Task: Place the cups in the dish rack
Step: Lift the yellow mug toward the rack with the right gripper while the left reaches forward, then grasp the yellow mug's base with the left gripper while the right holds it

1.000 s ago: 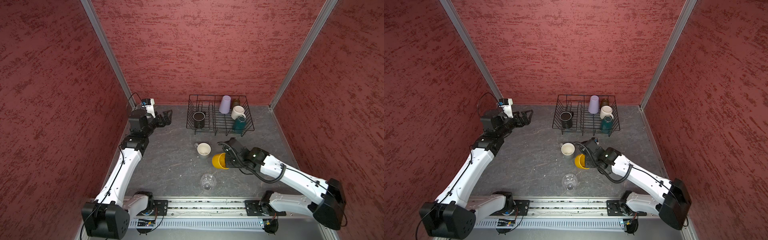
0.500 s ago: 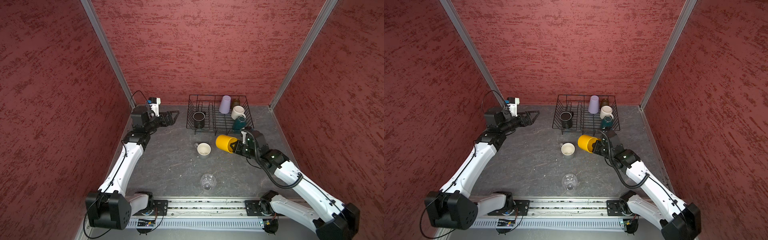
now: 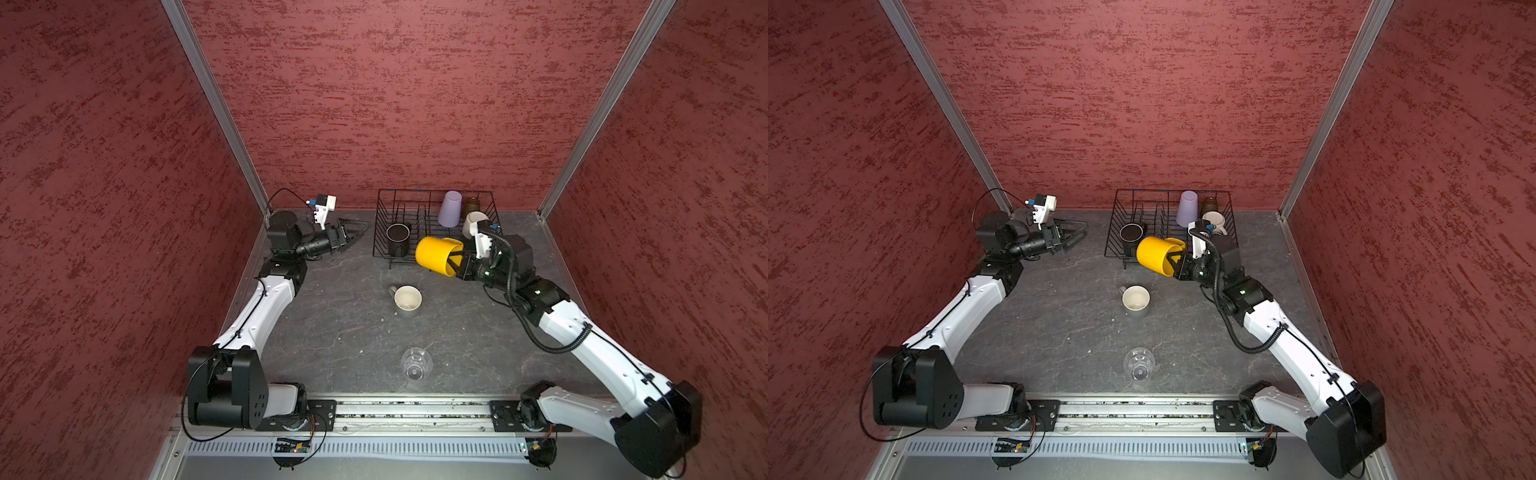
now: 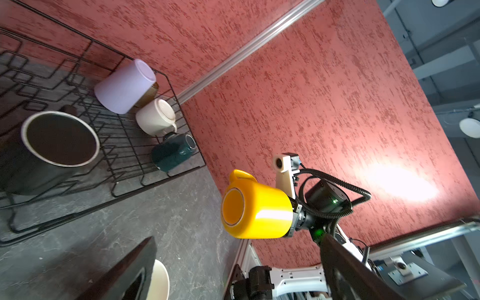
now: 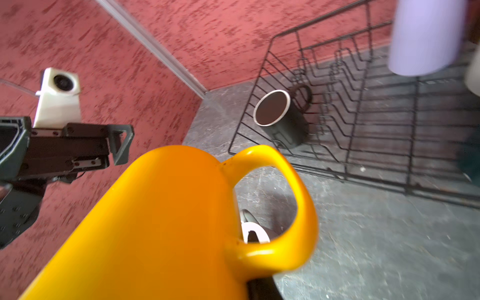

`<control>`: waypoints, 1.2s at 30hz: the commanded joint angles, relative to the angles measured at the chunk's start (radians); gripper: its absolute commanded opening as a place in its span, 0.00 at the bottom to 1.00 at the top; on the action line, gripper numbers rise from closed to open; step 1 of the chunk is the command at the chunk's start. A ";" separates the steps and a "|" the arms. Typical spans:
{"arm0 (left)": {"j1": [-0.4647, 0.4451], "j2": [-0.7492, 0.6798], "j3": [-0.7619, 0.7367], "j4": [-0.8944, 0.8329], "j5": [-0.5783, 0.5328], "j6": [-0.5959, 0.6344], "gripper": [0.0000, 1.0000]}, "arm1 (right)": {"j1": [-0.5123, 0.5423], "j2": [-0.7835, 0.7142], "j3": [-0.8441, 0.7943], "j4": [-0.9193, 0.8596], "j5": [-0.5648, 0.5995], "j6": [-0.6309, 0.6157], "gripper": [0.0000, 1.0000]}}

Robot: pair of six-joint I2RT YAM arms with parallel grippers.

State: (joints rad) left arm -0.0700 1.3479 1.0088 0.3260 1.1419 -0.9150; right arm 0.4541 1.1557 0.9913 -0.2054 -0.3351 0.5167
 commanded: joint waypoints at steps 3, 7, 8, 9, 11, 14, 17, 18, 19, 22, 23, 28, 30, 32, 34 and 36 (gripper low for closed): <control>-0.051 0.039 0.028 0.071 0.121 -0.086 0.99 | -0.003 0.018 0.071 0.193 -0.160 -0.095 0.00; -0.083 0.053 0.024 0.098 0.143 -0.118 1.00 | -0.004 0.044 0.074 0.246 -0.226 -0.111 0.00; -0.088 0.056 0.023 0.106 0.147 -0.126 1.00 | -0.003 0.052 0.076 0.254 -0.238 -0.112 0.00; -0.096 0.059 0.023 0.121 0.156 -0.139 1.00 | -0.004 0.058 0.078 0.261 -0.252 -0.113 0.00; -0.109 0.069 0.024 0.143 0.173 -0.160 1.00 | -0.002 0.069 0.078 0.275 -0.271 -0.119 0.00; -0.126 0.084 0.028 0.185 0.192 -0.182 1.00 | 0.000 0.077 0.075 0.305 -0.295 -0.123 0.00; -0.149 0.101 0.027 0.216 0.217 -0.205 1.00 | 0.002 0.087 0.076 0.325 -0.311 -0.123 0.00; -0.157 0.105 0.028 0.218 0.224 -0.208 1.00 | 0.004 0.089 0.076 0.335 -0.319 -0.121 0.00; -0.164 0.108 0.028 0.217 0.228 -0.208 1.00 | 0.006 0.093 0.078 0.344 -0.326 -0.120 0.00; -0.178 0.115 0.025 0.220 0.235 -0.212 1.00 | 0.012 0.104 0.082 0.366 -0.346 -0.120 0.00; -0.181 0.117 0.025 0.222 0.234 -0.214 1.00 | 0.015 0.110 0.085 0.368 -0.350 -0.123 0.00; -0.196 0.117 0.027 0.235 0.243 -0.224 1.00 | 0.030 0.140 0.098 0.379 -0.363 -0.127 0.00; -0.200 0.115 0.028 0.239 0.245 -0.226 1.00 | 0.034 0.149 0.101 0.385 -0.369 -0.129 0.00; -0.205 0.116 0.027 0.240 0.252 -0.230 1.00 | 0.037 0.155 0.101 0.399 -0.373 -0.126 0.00; -0.211 0.119 0.027 0.247 0.255 -0.237 1.00 | 0.041 0.161 0.103 0.417 -0.382 -0.123 0.00; -0.218 0.124 0.026 0.266 0.258 -0.252 1.00 | 0.044 0.169 0.106 0.427 -0.386 -0.119 0.00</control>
State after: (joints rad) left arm -0.2661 1.4635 1.0157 0.5369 1.3708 -1.1477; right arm 0.4835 1.3266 1.0401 0.0944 -0.6777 0.4011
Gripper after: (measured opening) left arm 0.997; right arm 0.109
